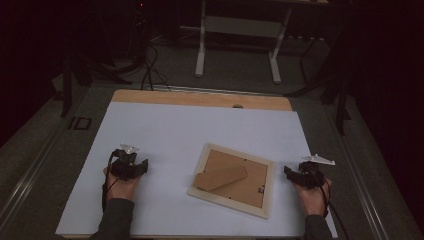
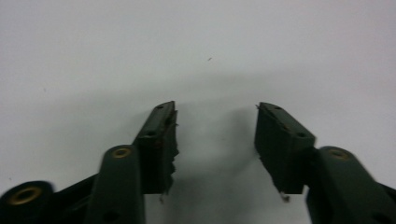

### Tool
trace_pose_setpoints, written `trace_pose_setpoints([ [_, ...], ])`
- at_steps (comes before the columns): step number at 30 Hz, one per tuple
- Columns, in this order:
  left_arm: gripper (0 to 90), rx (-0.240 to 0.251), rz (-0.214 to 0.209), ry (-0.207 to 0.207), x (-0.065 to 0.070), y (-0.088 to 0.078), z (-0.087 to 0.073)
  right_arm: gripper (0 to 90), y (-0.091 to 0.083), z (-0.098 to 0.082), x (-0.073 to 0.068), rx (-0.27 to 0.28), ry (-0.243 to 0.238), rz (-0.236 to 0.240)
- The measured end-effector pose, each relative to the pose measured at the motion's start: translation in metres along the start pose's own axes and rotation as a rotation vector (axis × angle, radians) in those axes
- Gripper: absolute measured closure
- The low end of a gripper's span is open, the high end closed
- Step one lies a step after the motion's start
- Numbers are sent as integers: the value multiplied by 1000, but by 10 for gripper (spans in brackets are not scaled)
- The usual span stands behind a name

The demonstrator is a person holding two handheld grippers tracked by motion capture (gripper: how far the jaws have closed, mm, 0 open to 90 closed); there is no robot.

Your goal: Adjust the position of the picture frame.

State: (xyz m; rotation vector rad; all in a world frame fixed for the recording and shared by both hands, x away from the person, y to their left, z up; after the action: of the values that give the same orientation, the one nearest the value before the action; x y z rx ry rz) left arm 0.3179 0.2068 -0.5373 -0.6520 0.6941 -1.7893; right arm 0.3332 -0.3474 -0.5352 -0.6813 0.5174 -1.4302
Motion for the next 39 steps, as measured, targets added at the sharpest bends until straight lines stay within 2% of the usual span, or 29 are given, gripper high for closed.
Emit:
trace_pose_setpoints([
  [2,555,28,-31,12,2,-6,0,386,-1,1,-2,9,-16,17],
  [3,568,56,-69,7,3,-11,0,388,-2,1,-3,11,-24,21],
  [4,589,63,-86,4,3,-13,0,396,-3,2,-6,16,-36,29],
  [5,587,73,-121,-7,2,-16,1,402,-3,2,-6,17,-38,34],
  [6,587,73,-121,-7,2,-16,1,402,-3,2,-6,17,-38,34],
  [7,587,76,-178,-25,1,-19,1,408,-4,3,-8,19,-40,40],
  [9,613,86,-185,-16,2,-22,0,449,-6,3,-9,23,-48,57],
  [13,619,106,-249,-2,6,-26,3,498,-7,3,-10,25,-53,65],
  [16,619,127,-289,28,13,-32,6,537,-9,3,-11,29,-55,79],
  [20,607,149,-319,76,24,-37,9,569,-10,4,-13,30,-61,95],
  [23,594,145,-335,109,33,-38,10,585,-11,5,-15,26,-56,113],
  [27,595,138,-378,148,45,-39,11,603,-11,5,-16,22,-52,135],
  [32,634,134,-427,201,60,-40,11,632,-11,5,-18,15,-47,174],
  [39,670,122,-461,242,68,-37,8,755,-14,2,-24,-1,-56,224],
])
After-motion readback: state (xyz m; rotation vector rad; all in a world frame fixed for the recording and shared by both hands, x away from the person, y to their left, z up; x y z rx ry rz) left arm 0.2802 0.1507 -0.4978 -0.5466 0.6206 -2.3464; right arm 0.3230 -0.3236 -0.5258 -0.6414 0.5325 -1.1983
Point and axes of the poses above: each handheld gripper's, and its own axes: y roughly forward along the jaws, z roughly out of its top, x roughly to its right, the point moved 1 cm from there along y, roughly forward along the jaws, and after that the axes turned 9 degrees about -z, right-handed, at the moved point
